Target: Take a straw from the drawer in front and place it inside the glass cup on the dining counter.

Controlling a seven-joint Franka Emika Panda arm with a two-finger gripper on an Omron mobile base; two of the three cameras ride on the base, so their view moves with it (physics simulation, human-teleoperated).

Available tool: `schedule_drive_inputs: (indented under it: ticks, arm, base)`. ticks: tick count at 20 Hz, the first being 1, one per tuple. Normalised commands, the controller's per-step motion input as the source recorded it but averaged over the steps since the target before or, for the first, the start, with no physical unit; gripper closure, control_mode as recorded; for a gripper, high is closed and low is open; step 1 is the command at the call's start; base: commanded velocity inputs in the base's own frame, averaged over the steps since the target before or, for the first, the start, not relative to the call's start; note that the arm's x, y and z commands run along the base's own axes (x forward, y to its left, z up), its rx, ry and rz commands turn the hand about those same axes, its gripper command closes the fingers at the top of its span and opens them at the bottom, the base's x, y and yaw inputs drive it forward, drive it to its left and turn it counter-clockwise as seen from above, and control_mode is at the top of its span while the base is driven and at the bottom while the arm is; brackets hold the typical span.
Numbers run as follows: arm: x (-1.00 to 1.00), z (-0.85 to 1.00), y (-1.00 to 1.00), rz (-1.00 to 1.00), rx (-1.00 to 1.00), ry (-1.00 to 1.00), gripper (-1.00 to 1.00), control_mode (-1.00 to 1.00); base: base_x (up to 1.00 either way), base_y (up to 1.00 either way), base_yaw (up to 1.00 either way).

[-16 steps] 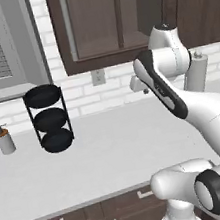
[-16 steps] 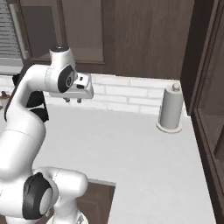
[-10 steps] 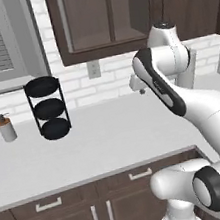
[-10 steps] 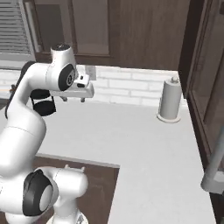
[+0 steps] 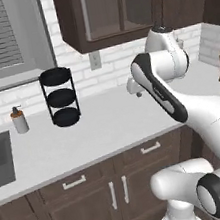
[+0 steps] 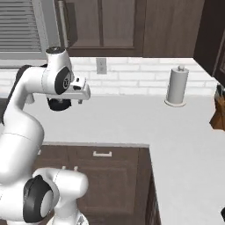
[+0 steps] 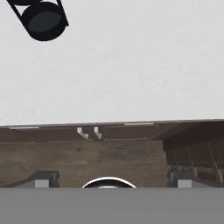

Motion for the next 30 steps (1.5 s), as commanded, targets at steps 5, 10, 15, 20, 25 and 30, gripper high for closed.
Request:
schedule_drive_inputs:
  ticks: [5, 10, 15, 20, 25, 30]
  arm:
    - [0.0, 0.0, 0.0, 0.0, 0.0, 0.0, -1.0, 1.0]
    - [0.0, 0.0, 0.0, 0.0, 0.0, 0.0, -1.0, 1.0]
    - [0.0, 0.0, 0.0, 0.0, 0.0, 0.0, -1.0, 1.0]
    - [0.0, 0.0, 0.0, 0.0, 0.0, 0.0, -1.0, 1.0]
    - [0.0, 0.0, 0.0, 0.0, 0.0, 0.0, -1.0, 1.0]
    - [0.0, 0.0, 0.0, 0.0, 0.0, 0.0, -1.0, 1.0]
  base:
    - [0.0, 0.86, -0.58]
    - [0.01, 0.72, -0.63]
    - [0.0, 0.74, -0.62]
    - [0.0, 0.71, -0.58]
    - [0.02, 0.7, -0.54]
    - [0.0, 0.75, -0.46]
